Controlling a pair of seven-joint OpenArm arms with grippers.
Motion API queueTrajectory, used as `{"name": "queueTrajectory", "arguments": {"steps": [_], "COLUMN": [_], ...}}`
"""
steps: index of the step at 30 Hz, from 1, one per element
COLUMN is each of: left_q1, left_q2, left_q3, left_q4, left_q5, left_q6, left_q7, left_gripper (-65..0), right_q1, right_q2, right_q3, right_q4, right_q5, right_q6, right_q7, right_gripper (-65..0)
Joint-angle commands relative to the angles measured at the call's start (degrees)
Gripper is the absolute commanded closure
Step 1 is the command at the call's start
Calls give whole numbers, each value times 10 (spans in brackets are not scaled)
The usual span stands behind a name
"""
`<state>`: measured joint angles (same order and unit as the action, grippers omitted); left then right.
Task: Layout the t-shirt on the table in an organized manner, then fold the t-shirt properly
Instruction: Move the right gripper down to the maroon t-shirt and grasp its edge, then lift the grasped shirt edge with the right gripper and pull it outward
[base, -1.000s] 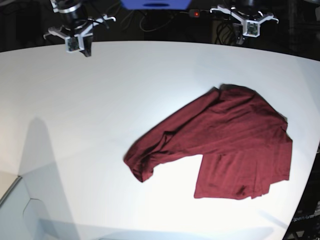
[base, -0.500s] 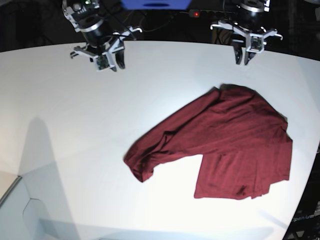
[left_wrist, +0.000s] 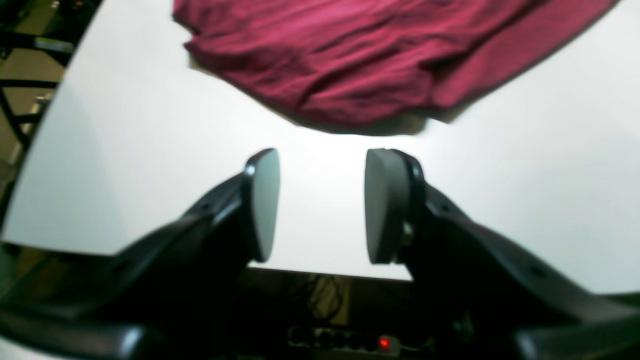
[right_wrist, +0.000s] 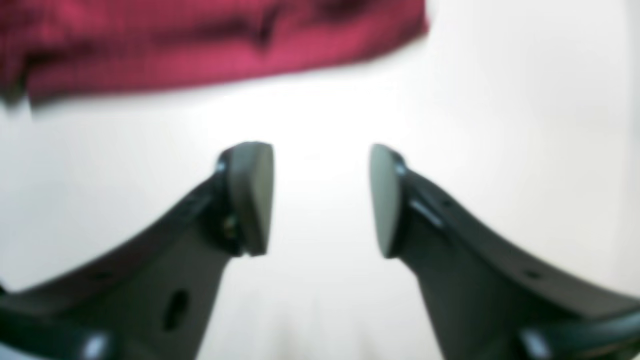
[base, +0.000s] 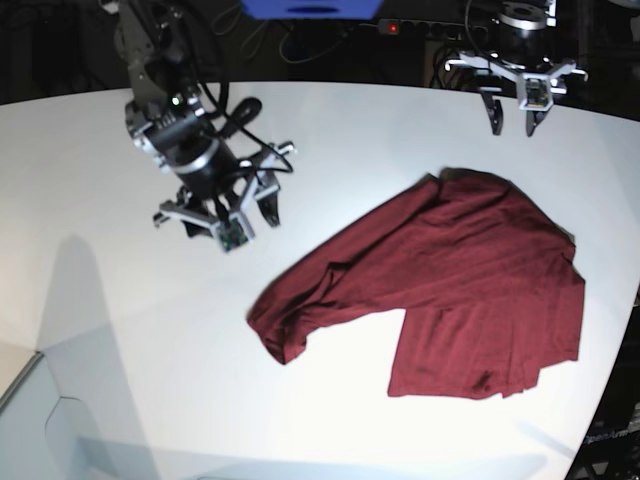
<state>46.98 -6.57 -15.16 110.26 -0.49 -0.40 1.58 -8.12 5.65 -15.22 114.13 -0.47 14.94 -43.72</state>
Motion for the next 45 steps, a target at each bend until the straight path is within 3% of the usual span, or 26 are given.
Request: {"name": "queueTrajectory", "arguments": {"steps": [1, 5, 10, 18, 22, 31, 42, 45], "left_q1": [7, 12, 19, 24, 28, 26, 25, 25], "left_q2": [-2, -2, 12, 66, 71, 71, 71, 71], "left_q3": [-5, -14, -29, -81, -88, -88, -89, -89], "left_q4": [11, 11, 12, 19, 19, 19, 18, 18], "left_q5": [0, 0, 0, 0, 0, 0, 0, 0], "left_q6": [1, 1, 1, 1, 1, 1, 1, 1], "left_q7": [-15, -15, -15, -17, -20, -20, -19, -19], "left_gripper": [-271, -271, -271, -271, -271, -271, -271, -271], "right_q1": [24, 99, 197, 350, 395, 413, 442, 444], "right_q2": [-5, -28, -46, -56, -53, -56, -83, -84], "right_q3": [0, 1, 2, 3, 3, 4, 4, 4], "right_q4": [1, -44, -177, -459, -554, -628, -766, -774], "right_q5": [4, 4, 4, 3, 3, 3, 3, 3], "right_q6": [16, 24, 24, 22, 22, 22, 22, 22], "right_q7": [9, 10, 17, 131, 176, 240, 330, 339], "right_gripper": [-352, -391, -396, -396, -395, -394, -391, -360]}}
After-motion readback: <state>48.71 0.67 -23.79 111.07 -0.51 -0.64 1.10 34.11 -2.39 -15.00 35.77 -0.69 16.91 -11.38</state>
